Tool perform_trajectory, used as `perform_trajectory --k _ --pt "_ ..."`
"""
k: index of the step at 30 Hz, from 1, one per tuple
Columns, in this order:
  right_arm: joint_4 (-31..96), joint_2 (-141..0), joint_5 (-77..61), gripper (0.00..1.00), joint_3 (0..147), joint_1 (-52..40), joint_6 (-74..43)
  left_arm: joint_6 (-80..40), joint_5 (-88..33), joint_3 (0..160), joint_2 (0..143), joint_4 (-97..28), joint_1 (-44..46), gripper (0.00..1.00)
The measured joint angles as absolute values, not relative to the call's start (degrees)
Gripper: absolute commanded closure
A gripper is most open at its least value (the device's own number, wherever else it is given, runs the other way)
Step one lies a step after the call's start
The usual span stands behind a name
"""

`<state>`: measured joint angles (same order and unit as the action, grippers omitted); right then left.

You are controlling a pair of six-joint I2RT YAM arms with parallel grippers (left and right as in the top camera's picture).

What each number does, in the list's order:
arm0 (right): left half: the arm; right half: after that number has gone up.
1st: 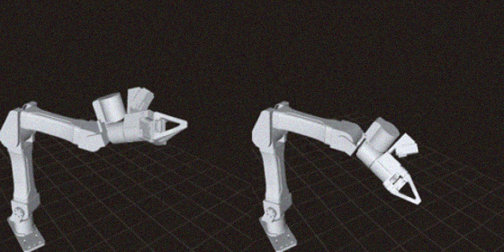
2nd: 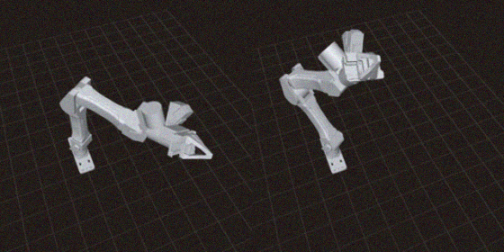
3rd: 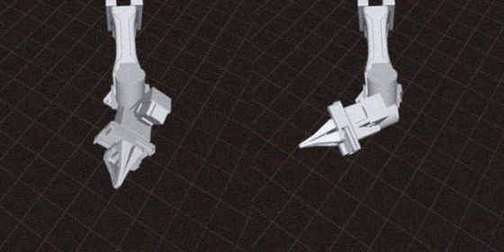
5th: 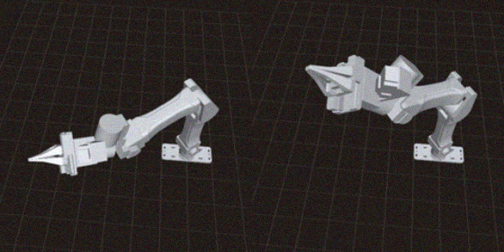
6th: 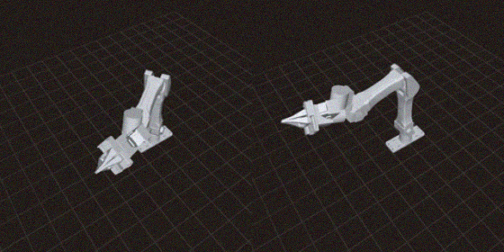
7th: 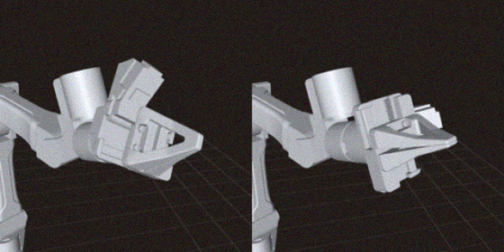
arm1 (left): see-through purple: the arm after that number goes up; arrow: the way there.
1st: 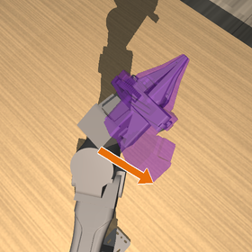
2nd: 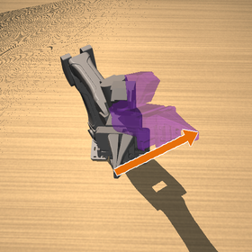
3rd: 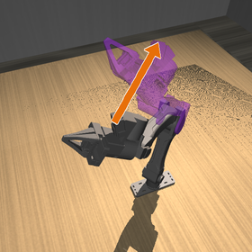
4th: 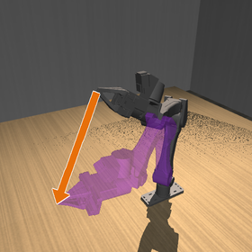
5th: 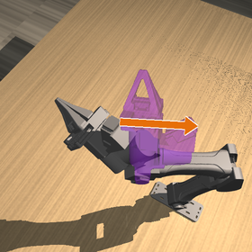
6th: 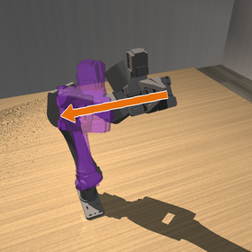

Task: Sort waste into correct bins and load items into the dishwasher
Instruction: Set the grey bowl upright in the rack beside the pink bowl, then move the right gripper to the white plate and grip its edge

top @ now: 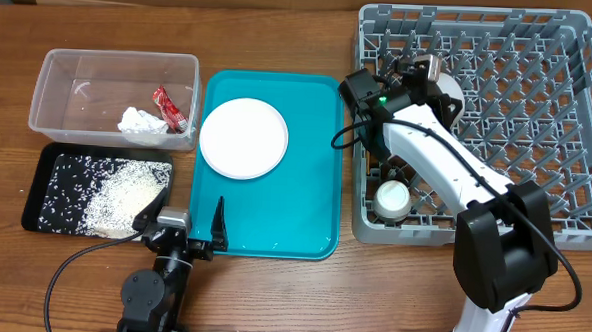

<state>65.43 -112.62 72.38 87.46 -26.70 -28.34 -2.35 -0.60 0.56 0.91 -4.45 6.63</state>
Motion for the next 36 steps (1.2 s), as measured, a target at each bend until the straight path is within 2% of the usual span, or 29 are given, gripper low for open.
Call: perform_trajectory --k 13,23,24,25,26,29,36 --pt "62.96 -112.62 78.87 0.96 84.07 -26.57 -27.55 -2.35 -0.60 0.56 0.91 -4.45 6.63 0.00" --pt "62.22 -112.77 77.54 0.95 83.85 -26.33 -23.92 -2.35 -0.60 0.56 0.91 -4.45 6.63 0.00" --pt "63.11 -112.77 77.14 0.92 83.85 -26.63 -24.01 -2.35 -0.60 0.56 0.91 -4.45 6.63 0.00" --pt "63.90 -112.77 76.69 0.82 83.88 -27.03 -24.21 -2.35 -0.60 0.56 0.91 -4.45 6.63 0.00" --pt "65.23 -112.77 75.77 0.76 83.88 -27.79 -24.95 -2.35 -0.60 0.56 0.91 -4.45 6.63 0.00" --pt "69.89 -112.79 70.54 0.67 83.74 -29.87 -28.86 -2.35 -0.60 0.56 0.91 -4.45 6.63 0.00" --pt "72.05 -112.42 60.99 0.53 83.77 -31.14 -33.98 -2.35 -0.60 0.56 0.91 -4.45 6.63 0.00"
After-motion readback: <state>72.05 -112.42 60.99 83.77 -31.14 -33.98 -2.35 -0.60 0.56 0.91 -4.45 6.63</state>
